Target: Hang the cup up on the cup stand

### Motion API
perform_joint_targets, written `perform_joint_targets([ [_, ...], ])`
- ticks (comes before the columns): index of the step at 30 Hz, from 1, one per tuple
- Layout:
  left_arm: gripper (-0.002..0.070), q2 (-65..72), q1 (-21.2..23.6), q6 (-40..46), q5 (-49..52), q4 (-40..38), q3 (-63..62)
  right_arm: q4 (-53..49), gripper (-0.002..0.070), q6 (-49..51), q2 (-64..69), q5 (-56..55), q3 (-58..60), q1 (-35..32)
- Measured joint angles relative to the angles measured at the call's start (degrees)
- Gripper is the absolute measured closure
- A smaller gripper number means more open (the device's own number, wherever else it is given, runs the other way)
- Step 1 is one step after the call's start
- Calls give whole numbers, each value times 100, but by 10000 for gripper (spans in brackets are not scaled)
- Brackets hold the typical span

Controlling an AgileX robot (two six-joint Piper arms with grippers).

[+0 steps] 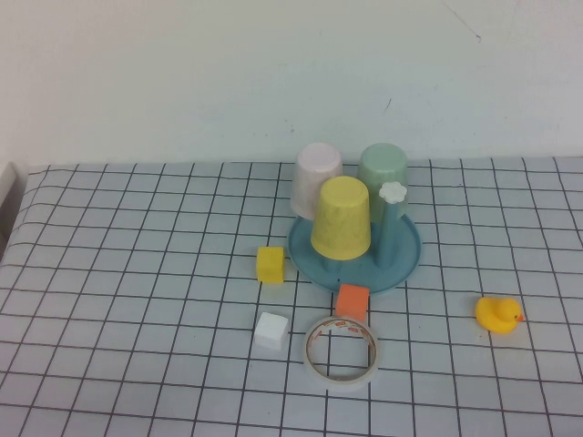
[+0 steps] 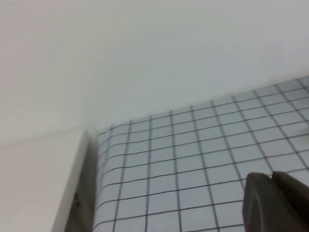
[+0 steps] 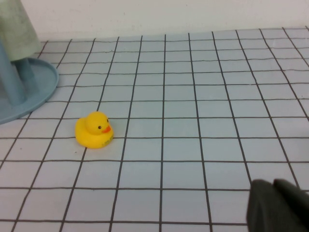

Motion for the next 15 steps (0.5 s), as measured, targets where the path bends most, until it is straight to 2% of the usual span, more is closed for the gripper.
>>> perform_joint_targets([
  [6,677,-471,538,0,101,-285,555,0,676,0,0,0,0,0],
  [15,677,-484,421,-294,690,-679,555,0,676,0,0,0,0,0],
])
